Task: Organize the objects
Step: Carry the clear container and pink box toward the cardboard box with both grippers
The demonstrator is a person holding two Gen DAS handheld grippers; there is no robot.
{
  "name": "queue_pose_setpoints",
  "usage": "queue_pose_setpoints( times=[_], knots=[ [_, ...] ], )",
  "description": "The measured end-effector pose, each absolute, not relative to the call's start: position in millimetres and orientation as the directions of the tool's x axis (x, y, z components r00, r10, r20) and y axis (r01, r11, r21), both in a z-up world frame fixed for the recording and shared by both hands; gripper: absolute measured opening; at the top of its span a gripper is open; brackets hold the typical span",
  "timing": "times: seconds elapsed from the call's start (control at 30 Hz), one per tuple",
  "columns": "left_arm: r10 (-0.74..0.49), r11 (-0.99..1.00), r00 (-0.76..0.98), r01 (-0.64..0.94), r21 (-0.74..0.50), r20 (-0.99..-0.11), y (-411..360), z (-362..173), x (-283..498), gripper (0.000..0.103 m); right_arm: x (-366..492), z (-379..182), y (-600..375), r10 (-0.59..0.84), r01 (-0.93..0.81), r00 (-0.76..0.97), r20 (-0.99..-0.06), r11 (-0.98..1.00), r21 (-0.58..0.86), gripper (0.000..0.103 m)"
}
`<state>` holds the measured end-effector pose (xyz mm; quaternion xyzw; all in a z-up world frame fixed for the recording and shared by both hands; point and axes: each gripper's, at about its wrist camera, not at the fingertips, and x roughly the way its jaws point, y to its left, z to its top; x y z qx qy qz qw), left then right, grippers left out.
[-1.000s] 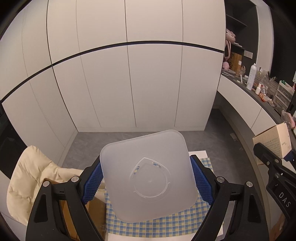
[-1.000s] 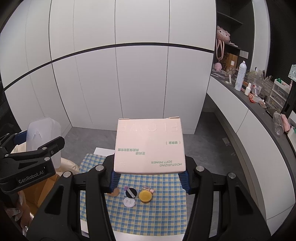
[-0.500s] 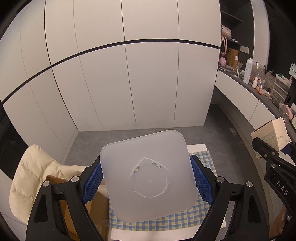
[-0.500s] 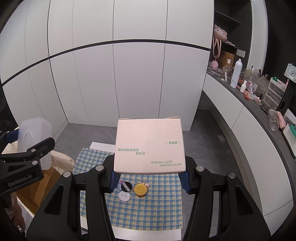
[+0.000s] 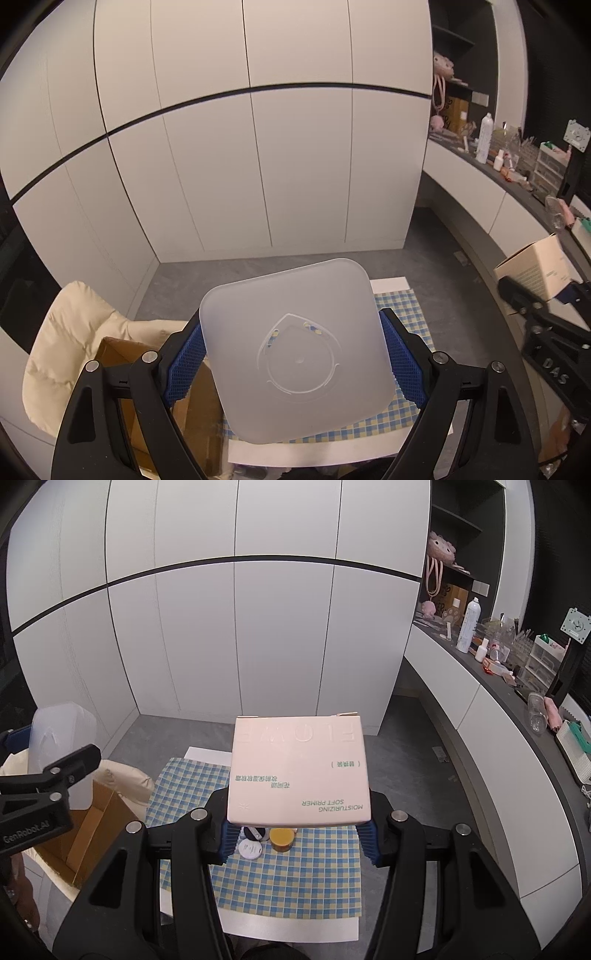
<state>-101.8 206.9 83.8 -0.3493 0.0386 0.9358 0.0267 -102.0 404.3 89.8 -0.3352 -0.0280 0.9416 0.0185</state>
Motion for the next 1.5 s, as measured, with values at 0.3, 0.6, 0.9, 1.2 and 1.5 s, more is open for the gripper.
queue_pose_setpoints(
  times=[0.3,0.6,0.9,1.2,1.5],
  knots=[
    [0.011,-0.996,-0.789,-0.065,0.066,-0.614,201.4,98.1,-49.8,0.088,-58.6,84.0,400.7,0.039,-0.009,-0.775,-0.630,-0.999,-0.051,0.054],
    [0.016,-0.996,-0.780,-0.065,0.056,-0.626,194.9,85.0,-14.7,0.088,-19.1,73.3,393.9,0.052,-0.007,-0.780,-0.624,-0.997,-0.074,0.054],
    [0.029,-0.997,-0.756,-0.073,0.041,-0.654,190.3,64.0,14.4,0.088,12.9,55.9,389.7,0.030,0.011,-0.769,-0.639,-0.998,-0.061,0.054],
    [0.024,-0.997,-0.729,-0.068,0.038,-0.684,182.1,44.5,37.3,0.088,43.7,33.0,386.6,0.002,0.033,-0.750,-0.661,-0.999,-0.040,0.054],
    [0.025,-0.996,-0.692,-0.079,0.041,-0.722,167.1,14.6,54.3,0.088,71.9,10.1,382.8,-0.018,0.060,-0.724,-0.689,-0.998,-0.036,0.054]
  ],
)
